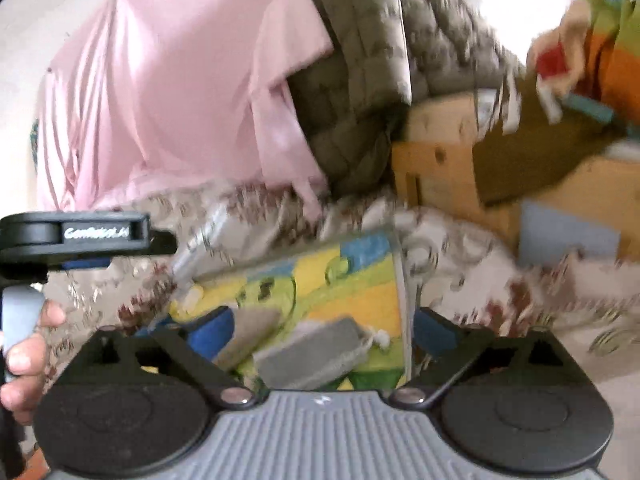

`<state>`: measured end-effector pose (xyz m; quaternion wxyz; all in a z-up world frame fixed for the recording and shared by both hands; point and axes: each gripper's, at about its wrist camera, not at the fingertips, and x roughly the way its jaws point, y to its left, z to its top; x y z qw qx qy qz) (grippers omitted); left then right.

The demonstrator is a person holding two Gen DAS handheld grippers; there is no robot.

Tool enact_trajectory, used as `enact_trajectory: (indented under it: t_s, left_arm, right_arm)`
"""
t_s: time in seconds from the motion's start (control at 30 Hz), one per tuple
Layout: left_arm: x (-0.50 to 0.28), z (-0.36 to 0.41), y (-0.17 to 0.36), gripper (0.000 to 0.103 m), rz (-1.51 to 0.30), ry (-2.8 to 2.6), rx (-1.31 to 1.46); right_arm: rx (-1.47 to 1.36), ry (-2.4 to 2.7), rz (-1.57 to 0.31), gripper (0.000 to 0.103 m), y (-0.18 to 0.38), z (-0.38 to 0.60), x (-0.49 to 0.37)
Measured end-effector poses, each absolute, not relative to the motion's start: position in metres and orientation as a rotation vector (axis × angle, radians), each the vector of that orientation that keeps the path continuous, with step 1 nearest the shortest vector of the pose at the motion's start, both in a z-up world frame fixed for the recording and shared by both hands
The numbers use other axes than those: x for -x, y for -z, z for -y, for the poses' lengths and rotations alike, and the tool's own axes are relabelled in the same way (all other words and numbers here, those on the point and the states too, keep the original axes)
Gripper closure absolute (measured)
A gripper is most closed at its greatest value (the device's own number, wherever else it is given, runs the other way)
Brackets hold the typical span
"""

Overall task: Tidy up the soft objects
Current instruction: 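Lower both items into the grey tray and open both grippers, then move both grippers back over the pile of soft items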

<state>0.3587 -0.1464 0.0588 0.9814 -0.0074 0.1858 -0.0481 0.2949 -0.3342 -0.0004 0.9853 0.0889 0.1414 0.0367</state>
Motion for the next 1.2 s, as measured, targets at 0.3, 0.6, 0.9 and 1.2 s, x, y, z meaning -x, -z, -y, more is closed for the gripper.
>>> enact_trajectory:
  t_s: [0.3,0.6,0.9,1.2]
  left_arm:
    - [-0.269,0.108,-0.087,0.001,-0.277,0.077,0.047]
    - [-0.173,0.079,-0.09,0.001,-0.218,0.011,0.002]
    - [-0.107,0.049,-0.07,0.001,-0.234,-0.019,0.073]
    - [-0.058,0.036,-0.044,0.001,-0.241,-0.005,0.051]
  right_arm:
    - [-0.111,-0.006,-0.079,0.0,-0.028,0.311,-0.22]
    - [-0.061,0.151,0.04,0.0,-0.043,0.276,-0.148]
    - [-0.098,0.122,0.029,0.0,-0.031,0.262,-0.081]
    - [-0.05,0.092,-0.049,0.0,-0.018,0.235,-0.037]
